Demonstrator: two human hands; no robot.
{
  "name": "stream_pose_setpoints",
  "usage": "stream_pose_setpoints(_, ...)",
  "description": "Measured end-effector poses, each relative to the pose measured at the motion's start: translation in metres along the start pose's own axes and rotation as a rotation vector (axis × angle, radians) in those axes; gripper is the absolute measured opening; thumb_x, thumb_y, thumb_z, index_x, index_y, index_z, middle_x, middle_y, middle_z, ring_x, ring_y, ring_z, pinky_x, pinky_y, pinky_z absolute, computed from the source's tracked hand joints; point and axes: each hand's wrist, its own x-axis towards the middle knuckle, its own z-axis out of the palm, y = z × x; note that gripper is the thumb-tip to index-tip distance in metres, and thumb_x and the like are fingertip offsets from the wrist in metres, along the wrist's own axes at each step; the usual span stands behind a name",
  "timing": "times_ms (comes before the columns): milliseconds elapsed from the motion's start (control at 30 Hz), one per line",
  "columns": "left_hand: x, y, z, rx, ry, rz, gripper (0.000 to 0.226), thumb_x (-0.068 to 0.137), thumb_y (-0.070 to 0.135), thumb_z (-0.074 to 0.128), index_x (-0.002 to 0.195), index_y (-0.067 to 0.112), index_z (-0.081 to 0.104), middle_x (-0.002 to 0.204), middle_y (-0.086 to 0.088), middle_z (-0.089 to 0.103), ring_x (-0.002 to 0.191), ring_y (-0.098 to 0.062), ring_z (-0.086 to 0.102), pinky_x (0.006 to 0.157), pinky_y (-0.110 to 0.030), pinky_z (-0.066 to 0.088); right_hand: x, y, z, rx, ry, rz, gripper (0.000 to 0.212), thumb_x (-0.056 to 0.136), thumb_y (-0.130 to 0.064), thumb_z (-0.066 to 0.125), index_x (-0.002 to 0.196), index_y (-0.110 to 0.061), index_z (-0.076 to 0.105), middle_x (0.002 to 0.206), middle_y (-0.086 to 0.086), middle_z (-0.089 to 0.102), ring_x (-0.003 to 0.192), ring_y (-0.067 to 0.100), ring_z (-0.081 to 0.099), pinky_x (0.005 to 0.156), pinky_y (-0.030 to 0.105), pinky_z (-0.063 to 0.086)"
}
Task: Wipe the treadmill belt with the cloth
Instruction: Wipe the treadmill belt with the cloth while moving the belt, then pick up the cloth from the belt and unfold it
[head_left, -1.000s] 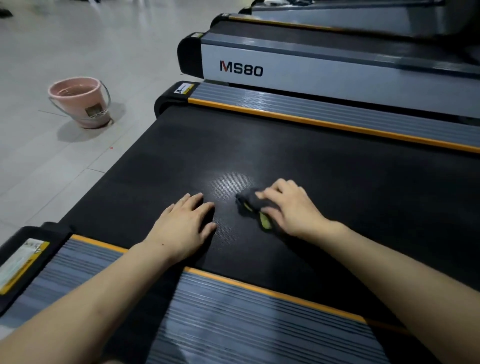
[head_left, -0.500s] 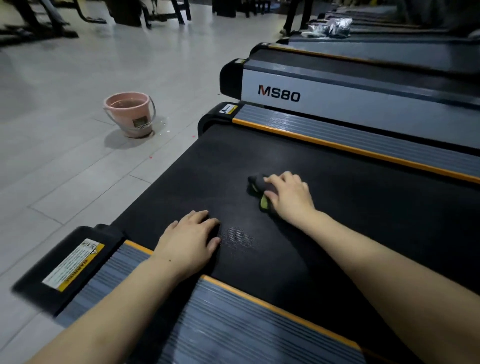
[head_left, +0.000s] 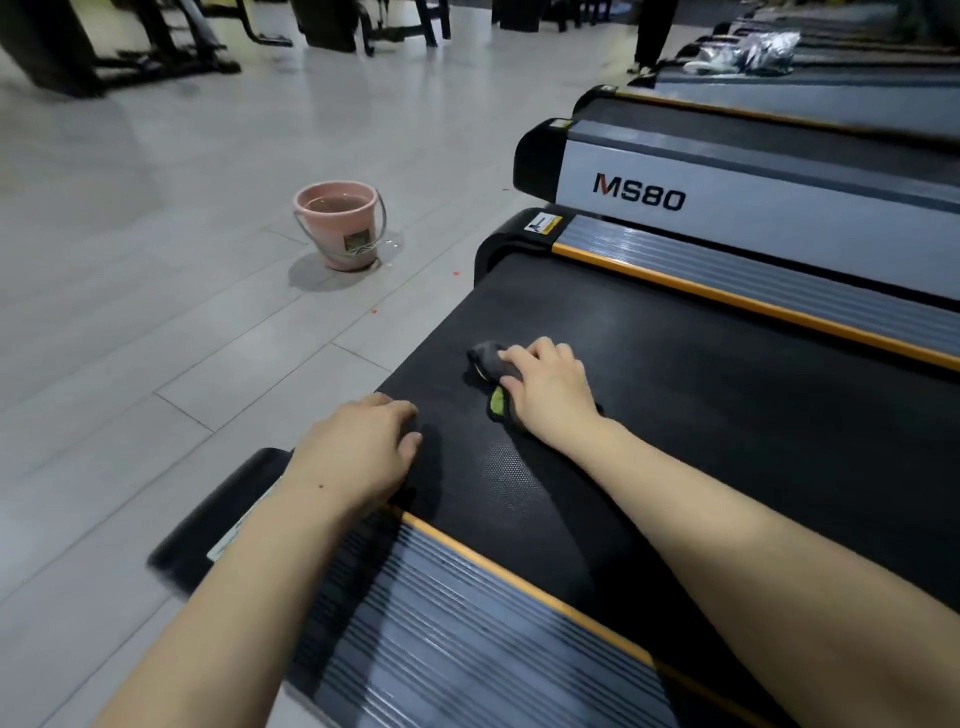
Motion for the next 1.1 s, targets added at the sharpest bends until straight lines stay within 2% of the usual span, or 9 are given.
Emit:
stream_pose_setpoints(100, 0.000, -0.023, -0.002, 0.022, 0.024, -0.032, 0.027, 0.094, 0.043, 0.044, 0.113, 0.035, 0.061, 0.122, 0.007, 0.060, 0.109, -0.025, 0.058, 0.087, -0.046, 0.054, 0.008, -0.036, 0.012, 0.029, -0.004, -0.033, 0.030, 0.094, -0.035, 0.056, 0.123, -0.028, 0.059, 0.107, 0.004, 0.050, 0.098, 0.029, 0.046, 0.087, 0.047, 0.044)
stream_pose_setpoints(200, 0.005, -0.047, -0.005, 0.008, 0.059, -0.074, 0.031, 0.089, 0.047, 0.041, 0.109, 0.034, 0.062, 0.119, 0.005, 0.060, 0.107, -0.028, 0.059, 0.086, -0.047, 0.054, -0.025, -0.058, 0.005, 0.134, -0.019, -0.275, 0.033, 0.091, -0.033, 0.058, 0.123, -0.026, 0.062, 0.106, 0.004, 0.053, 0.091, 0.028, 0.049, 0.081, 0.045, 0.047)
stream_pose_setpoints(333, 0.011, -0.065, -0.001, -0.018, 0.065, -0.097, 0.032, 0.095, 0.044, 0.044, 0.118, 0.032, 0.062, 0.124, 0.003, 0.060, 0.112, -0.028, 0.058, 0.088, -0.047, 0.053, -0.061, -0.055, -0.009, 0.195, -0.130, -0.525, 0.034, 0.096, -0.035, 0.054, 0.129, -0.026, 0.060, 0.113, 0.000, 0.053, 0.095, 0.020, 0.047, 0.086, 0.033, 0.041)
stream_pose_setpoints(433, 0.010, -0.072, 0.007, -0.040, 0.065, -0.116, 0.027, 0.096, 0.041, 0.045, 0.115, 0.032, 0.062, 0.122, 0.004, 0.059, 0.110, -0.027, 0.058, 0.085, -0.047, 0.053, -0.036, -0.057, 0.000, 0.167, -0.105, -0.490, 0.033, 0.095, -0.036, 0.053, 0.125, -0.025, 0.061, 0.111, 0.000, 0.054, 0.094, 0.022, 0.048, 0.084, 0.038, 0.044)
stream_pose_setpoints(600, 0.004, -0.070, 0.016, -0.048, 0.051, -0.128, 0.025, 0.096, 0.035, 0.045, 0.114, 0.031, 0.062, 0.120, 0.003, 0.059, 0.108, -0.027, 0.057, 0.084, -0.047, 0.053, 0.016, -0.086, 0.035, 0.137, -0.068, -0.207, 0.032, 0.091, -0.032, 0.061, 0.123, -0.026, 0.063, 0.109, 0.004, 0.057, 0.097, 0.031, 0.050, 0.083, 0.050, 0.046)
stream_pose_setpoints(767, 0.001, -0.047, 0.005, -0.020, 0.083, -0.094, 0.029, 0.096, 0.035, 0.046, 0.120, 0.029, 0.061, 0.123, 0.001, 0.060, 0.111, -0.028, 0.057, 0.086, -0.047, 0.053, -0.027, -0.063, 0.013, 0.213, -0.121, -0.386, 0.033, 0.093, -0.035, 0.057, 0.125, -0.027, 0.062, 0.109, 0.001, 0.055, 0.095, 0.025, 0.050, 0.082, 0.045, 0.047)
stream_pose_setpoints(900, -0.012, -0.019, -0.004, -0.017, 0.034, -0.093, 0.030, 0.097, 0.037, 0.046, 0.124, 0.032, 0.059, 0.123, 0.004, 0.059, 0.114, -0.025, 0.057, 0.088, -0.046, 0.052, -0.081, -0.040, -0.026, 0.297, -0.291, -0.452, 0.033, 0.094, -0.038, 0.058, 0.127, -0.031, 0.061, 0.112, -0.007, 0.055, 0.100, 0.017, 0.049, 0.089, 0.036, 0.044)
stream_pose_setpoints(1000, -0.022, 0.014, -0.013, -0.158, 0.003, -0.094, 0.028, 0.097, 0.041, 0.046, 0.119, 0.035, 0.062, 0.117, 0.007, 0.066, 0.110, -0.021, 0.061, 0.090, -0.042, 0.053, -0.098, -0.024, -0.063, 0.406, -0.369, -0.367, 0.037, 0.093, -0.037, 0.063, 0.130, -0.037, 0.057, 0.118, -0.013, 0.058, 0.112, 0.011, 0.049, 0.100, 0.031, 0.041)
stream_pose_setpoints(1100, -0.035, 0.056, -0.025, -0.445, -0.028, -0.147, 0.024, 0.097, 0.047, 0.050, 0.106, 0.034, 0.068, 0.104, 0.009, 0.072, 0.098, -0.016, 0.065, 0.085, -0.033, 0.051, -0.115, -0.013, -0.098, 0.526, -0.232, -0.229, 0.043, 0.089, -0.035, 0.070, 0.128, -0.039, 0.051, 0.119, -0.022, 0.058, 0.116, 0.002, 0.050, 0.102, 0.031, 0.042)
